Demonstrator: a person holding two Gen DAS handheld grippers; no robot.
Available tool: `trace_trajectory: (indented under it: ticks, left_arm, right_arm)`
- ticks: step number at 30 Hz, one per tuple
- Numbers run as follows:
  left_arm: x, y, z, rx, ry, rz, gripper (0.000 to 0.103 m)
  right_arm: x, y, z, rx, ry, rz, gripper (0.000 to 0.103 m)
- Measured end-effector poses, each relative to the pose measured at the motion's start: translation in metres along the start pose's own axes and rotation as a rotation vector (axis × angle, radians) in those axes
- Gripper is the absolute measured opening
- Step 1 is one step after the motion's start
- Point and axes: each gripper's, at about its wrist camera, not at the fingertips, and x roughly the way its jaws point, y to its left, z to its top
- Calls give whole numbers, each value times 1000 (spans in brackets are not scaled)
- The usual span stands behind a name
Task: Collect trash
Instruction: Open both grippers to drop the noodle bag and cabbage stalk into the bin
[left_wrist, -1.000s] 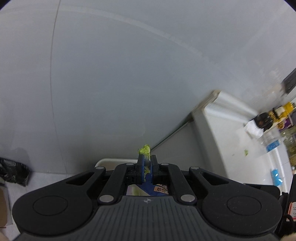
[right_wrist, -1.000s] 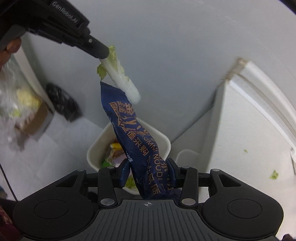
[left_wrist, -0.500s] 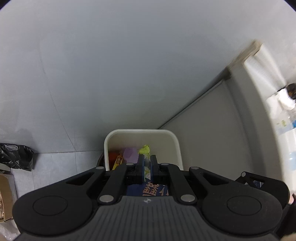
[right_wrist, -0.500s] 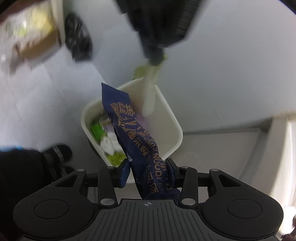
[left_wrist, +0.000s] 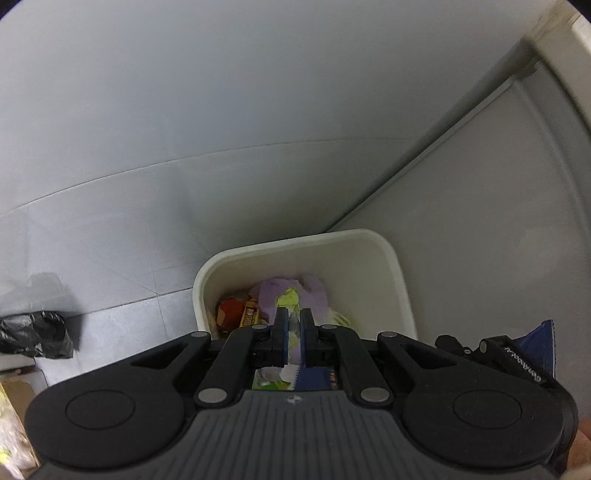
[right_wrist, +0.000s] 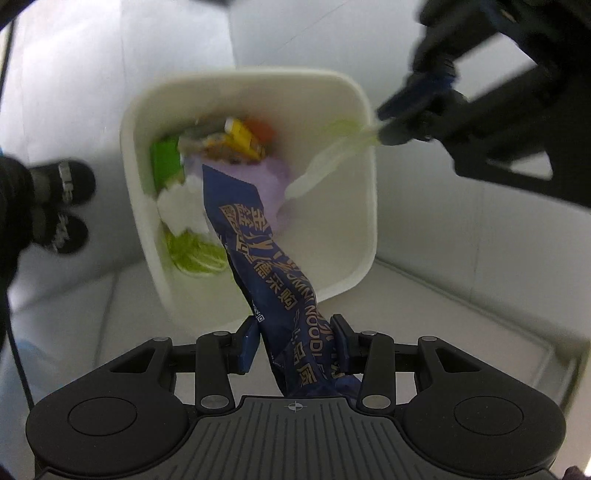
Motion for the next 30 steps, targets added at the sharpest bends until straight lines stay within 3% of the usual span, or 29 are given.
trace_trajectory:
  ticks: [11,12,14,15,16,18,21,30]
  left_arm:
    - [35,-11,10,124,93,34,7]
    - [37,-12,11,136,100,39,17]
    - [39,-17,14,162,106,45,29]
    - [40,-18,15,172,107,43,32]
    - [40,-19,15,178,112,40,35]
    - [40,-18,17,181,121,37,49]
    - [38,-19,17,182,122,28,62]
    - [25,-20,16,175,108,17,72]
  right_arm:
    - [19,0,-1,-16,19,43,41]
    - [21,-1,-1,-11,19,40,43]
    - [22,-4,-1,0,12,32,62]
    - [21,-5,-2,5,1,30,78]
    - [21,-6,-2,7,-11,29,83]
    - [19,-9,-2,16,-21,32,84]
    - [17,-13,-2,39,-23,27,84]
    - [3,-19,-10,78,-42,26,85]
